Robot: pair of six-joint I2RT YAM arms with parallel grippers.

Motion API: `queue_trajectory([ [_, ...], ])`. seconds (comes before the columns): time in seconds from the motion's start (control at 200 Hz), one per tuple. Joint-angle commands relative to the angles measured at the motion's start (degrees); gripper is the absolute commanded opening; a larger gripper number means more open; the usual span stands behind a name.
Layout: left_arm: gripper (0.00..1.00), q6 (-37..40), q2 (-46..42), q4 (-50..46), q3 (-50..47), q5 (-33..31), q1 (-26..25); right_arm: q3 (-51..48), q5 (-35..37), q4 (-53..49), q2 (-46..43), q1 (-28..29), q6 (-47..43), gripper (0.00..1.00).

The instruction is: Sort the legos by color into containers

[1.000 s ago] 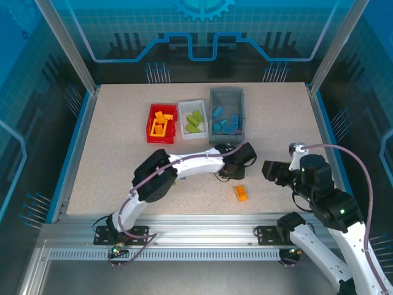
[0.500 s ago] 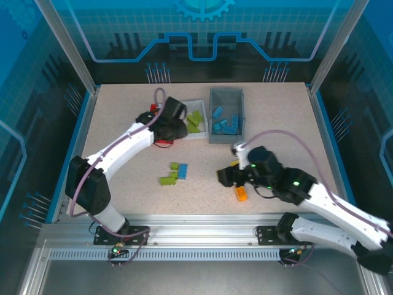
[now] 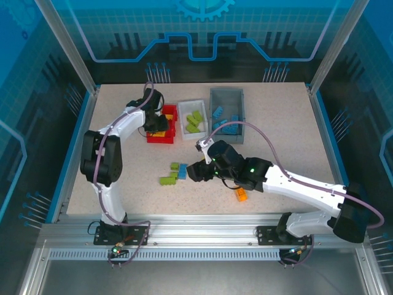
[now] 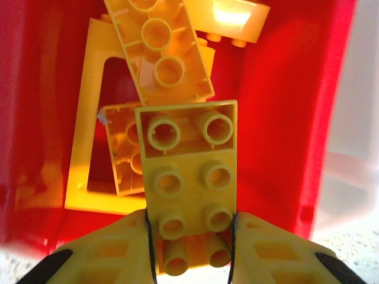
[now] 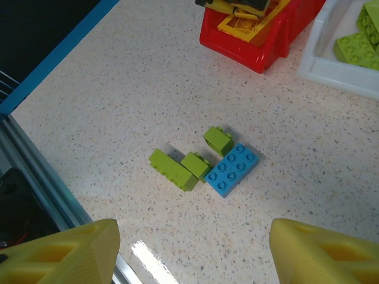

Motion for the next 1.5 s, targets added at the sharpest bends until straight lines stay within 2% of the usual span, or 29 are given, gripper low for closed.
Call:
queue_trajectory([
  [0.0,0.32,3.2,1.2,0.6,2.5,3.7,1.1,1.8,-0.2,2.0,1.8,0.3,0.1,0.69],
  [0.12,0.52,2.6,0.1,0.1,2.1,4.2,1.1,2.7,0.1,0.8,4.3,0.0,1.1,0.70],
  [0.22,0.61,1.6,-3.5,0.0,0.3,3.7,1.1,3.9,1.2,-0.9,6.9,-0.6,2.3,0.70],
  [0.465,0.64,-1.4,-15.3,-1.9,-2.0,3.7,1.1,11.7,6.3,-9.8,15.9,-1.0,7.4,0.70],
  [0.61,0.66,-3.3,-25.2,-2.1,-5.4,5.3,0.5,16.9,8.2,-16.3,23.1,0.0,16.0,0.64],
  [0.735,0.69,-5.0,-35.5,0.6,-12.6,8.6,-2.1,19.4,6.2,-17.4,28.6,0.6,21.6,0.63],
  [0.895,0.70,-10.0,-47.4,2.9,-22.8,11.6,-5.1,23.8,5.5,-18.1,34.3,0.6,24.1,0.63],
  [1.09,0.70,-13.5,-57.0,2.3,-31.5,11.6,-6.4,28.6,3.6,-18.9,40.5,-1.1,26.0,0.63],
  [1.19,0.70,-14.0,-58.7,1.6,-32.6,11.7,-6.3,30.9,2.7,-17.1,42.5,-1.6,24.1,0.62],
  [1.26,0.70,-14.2,-59.5,0.5,-32.4,10.8,-6.4,35.1,4.6,-18.9,44.7,-1.2,20.3,0.62],
  [1.406,0.70,-15.5,-62.9,-2.8,-31.4,5.0,-6.5,41.6,6.5,-23.0,49.3,-0.8,14.0,0.64],
  [1.496,0.70,-16.6,-66.2,-4.7,-31.1,1.8,-6.4,43.5,7.2,-23.1,51.4,-0.7,7.2,0.63],
])
